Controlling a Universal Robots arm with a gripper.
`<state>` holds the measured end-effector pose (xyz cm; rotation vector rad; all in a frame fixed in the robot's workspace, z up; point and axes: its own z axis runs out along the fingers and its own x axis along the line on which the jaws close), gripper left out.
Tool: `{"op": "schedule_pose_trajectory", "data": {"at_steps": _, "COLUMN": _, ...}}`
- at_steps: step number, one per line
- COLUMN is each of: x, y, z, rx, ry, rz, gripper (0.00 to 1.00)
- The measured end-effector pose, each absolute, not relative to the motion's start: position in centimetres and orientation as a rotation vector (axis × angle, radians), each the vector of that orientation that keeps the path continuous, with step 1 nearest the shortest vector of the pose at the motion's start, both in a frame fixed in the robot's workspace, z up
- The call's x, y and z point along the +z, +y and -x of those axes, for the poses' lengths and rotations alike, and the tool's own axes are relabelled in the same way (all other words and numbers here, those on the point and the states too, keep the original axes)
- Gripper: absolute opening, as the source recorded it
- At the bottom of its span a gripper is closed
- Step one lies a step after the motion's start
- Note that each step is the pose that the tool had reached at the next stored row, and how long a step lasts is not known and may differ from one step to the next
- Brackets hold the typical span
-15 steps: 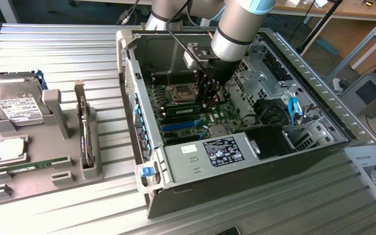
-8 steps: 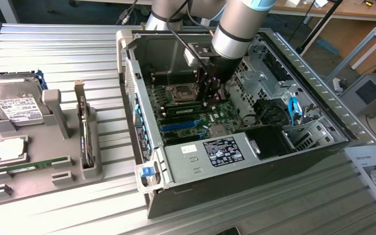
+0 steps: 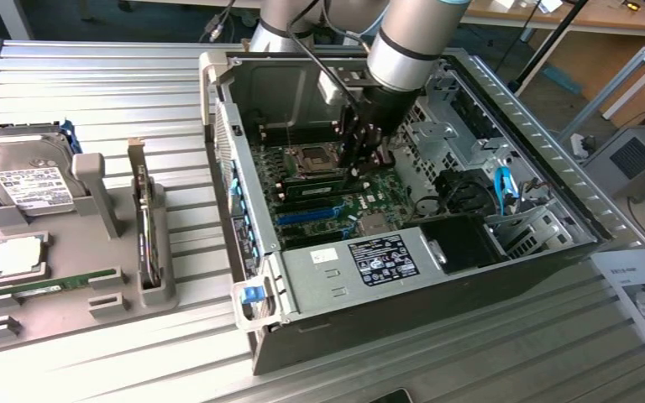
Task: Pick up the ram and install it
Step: 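Insert the ram into the slot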
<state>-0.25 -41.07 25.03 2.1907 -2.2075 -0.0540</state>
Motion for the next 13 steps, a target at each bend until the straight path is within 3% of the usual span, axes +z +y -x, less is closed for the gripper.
{"op": "schedule_pose_trajectory", "data": {"at_steps": 13, "x": 26.9, "y": -40.9, "z": 0.2, "rx": -0.051, "ry": -2.206, "rz": -2.189, "gripper": 0.38}}
